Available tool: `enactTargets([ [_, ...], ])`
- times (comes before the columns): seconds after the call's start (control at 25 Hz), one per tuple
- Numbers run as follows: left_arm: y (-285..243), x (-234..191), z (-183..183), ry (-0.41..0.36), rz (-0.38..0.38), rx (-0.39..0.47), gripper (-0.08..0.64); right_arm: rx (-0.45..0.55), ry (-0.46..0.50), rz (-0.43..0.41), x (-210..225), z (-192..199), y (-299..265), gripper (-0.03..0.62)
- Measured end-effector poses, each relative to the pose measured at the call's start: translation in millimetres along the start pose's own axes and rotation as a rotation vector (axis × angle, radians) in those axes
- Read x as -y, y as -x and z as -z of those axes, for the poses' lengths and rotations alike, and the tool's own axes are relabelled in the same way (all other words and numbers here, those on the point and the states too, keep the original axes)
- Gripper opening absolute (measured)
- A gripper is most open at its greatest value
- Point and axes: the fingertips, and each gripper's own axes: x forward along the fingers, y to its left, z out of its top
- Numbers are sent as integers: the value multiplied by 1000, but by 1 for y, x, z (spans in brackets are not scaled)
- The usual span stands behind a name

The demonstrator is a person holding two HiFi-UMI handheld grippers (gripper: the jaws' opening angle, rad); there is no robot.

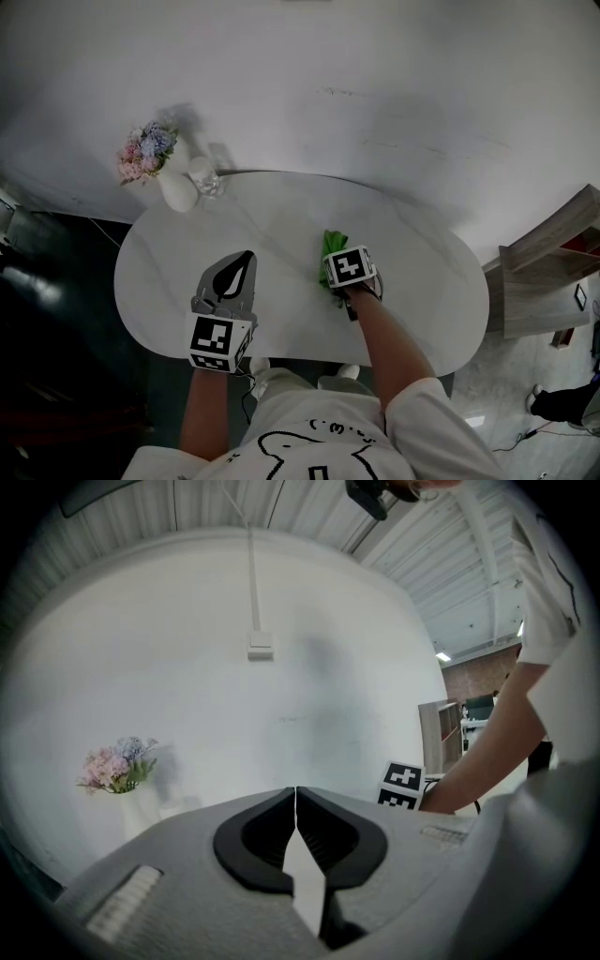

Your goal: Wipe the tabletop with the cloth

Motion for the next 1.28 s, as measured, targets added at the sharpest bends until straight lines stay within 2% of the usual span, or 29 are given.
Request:
enactTargets([
  [0.6,-14,41,-7,2,42,15,18,-14,-54,51,66,32,27,49],
  [0.88,-20,55,-6,1,67,14,18,-23,-33,101,97,46,41,49],
  [1.08,-25,65,-12,-31,98,11,18,-32,-52,129,121,59,53,49],
  [1.28,-30,75,-12,-11,108,12,18,-39,-69,167,147,71,64,51],
])
